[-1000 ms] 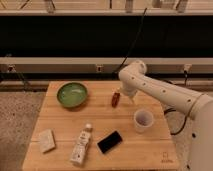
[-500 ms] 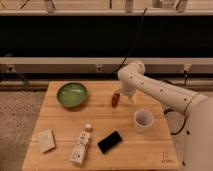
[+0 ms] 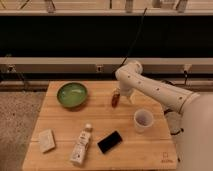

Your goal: Drag the pepper across the table

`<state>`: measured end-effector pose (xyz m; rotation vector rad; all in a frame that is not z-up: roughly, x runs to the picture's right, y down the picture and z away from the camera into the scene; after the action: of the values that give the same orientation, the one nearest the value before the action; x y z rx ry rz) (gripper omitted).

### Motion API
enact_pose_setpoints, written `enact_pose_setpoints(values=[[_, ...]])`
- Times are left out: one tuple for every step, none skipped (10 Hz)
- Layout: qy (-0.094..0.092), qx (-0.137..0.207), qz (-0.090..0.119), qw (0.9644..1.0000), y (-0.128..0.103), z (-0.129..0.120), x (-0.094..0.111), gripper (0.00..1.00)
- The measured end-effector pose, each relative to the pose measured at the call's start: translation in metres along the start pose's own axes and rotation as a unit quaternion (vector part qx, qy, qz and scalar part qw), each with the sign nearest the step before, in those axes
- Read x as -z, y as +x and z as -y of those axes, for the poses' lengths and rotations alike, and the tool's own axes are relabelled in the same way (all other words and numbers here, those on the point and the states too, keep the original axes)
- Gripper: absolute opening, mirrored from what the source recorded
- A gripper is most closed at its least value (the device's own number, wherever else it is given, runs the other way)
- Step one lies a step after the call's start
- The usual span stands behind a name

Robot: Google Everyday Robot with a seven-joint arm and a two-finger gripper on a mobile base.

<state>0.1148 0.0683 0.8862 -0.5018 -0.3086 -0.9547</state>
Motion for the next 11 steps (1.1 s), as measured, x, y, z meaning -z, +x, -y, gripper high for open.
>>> enact_pose_setpoints(values=[[0.0,0.003,0.002,1.0,0.0,0.002,-0.002,0.8],[-0.001,0.007,0.005,1.0,-0.001,0.005,-0.005,0.8],[-0.003,0.013,0.009,0.9999,-0.004,0.01,-0.01,0.8],[-0.002,0.014,0.013,0.9998,-0.005,0.013,-0.011,0.8],[-0.004,0.016,0.014,0.9998,-0.004,0.014,-0.014,0.8],[-0.005,0.016,0.018,0.9997,-0.003,0.016,-0.017,0.8],[-0.007,0.017,0.021,0.9996,-0.004,0.017,-0.02,0.8],[-0.006,0.019,0.024,0.9995,-0.005,0.02,-0.022,0.8],[-0.008,0.021,0.027,0.9994,-0.006,0.02,-0.025,0.8],[-0.008,0.022,0.028,0.9993,-0.005,0.02,-0.027,0.8],[-0.009,0.023,0.031,0.9992,-0.005,0.02,-0.029,0.8]])
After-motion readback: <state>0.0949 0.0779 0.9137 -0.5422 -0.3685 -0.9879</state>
